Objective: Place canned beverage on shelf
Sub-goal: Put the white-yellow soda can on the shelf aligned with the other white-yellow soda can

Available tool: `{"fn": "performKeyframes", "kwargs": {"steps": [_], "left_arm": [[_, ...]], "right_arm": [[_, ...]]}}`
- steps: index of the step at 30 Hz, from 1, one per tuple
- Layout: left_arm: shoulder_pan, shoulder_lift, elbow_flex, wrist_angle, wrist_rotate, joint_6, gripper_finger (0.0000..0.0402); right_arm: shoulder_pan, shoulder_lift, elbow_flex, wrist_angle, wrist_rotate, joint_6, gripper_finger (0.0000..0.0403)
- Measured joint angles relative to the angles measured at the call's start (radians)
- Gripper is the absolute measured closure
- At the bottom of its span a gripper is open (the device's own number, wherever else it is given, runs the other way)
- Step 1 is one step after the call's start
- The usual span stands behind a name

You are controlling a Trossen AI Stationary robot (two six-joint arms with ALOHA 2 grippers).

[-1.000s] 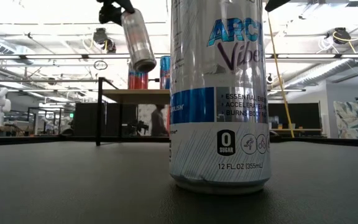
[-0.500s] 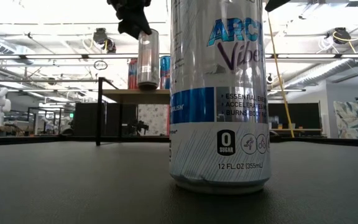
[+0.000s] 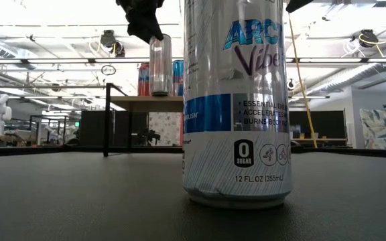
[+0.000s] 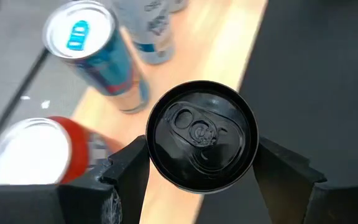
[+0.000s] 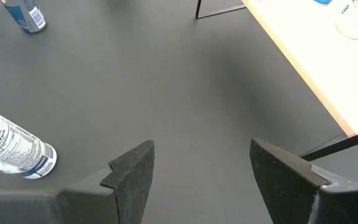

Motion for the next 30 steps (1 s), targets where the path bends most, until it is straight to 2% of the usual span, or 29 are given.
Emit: {"fn": "performKeyframes", "kwargs": {"steps": [3,21,30], "left_arm": [[0.001,0.0,-0.001,0.004,-0.028,0.006,0.0157],[0.003,0.03,-0.003,0.094,-0.047,0.004,0.0157],[0.003,0.029,-0.004,0.088,-0.051,0.003,0.0157]], "right_arm": [[0.0,0.0,0.0,0.0,0.0,0.0,0.0158],[0.0,0.0,0.0,0.0,0.0,-0.007,0.0158],[0.0,0.0,0.0,0.0,0.0,0.0,0.0158]]}}
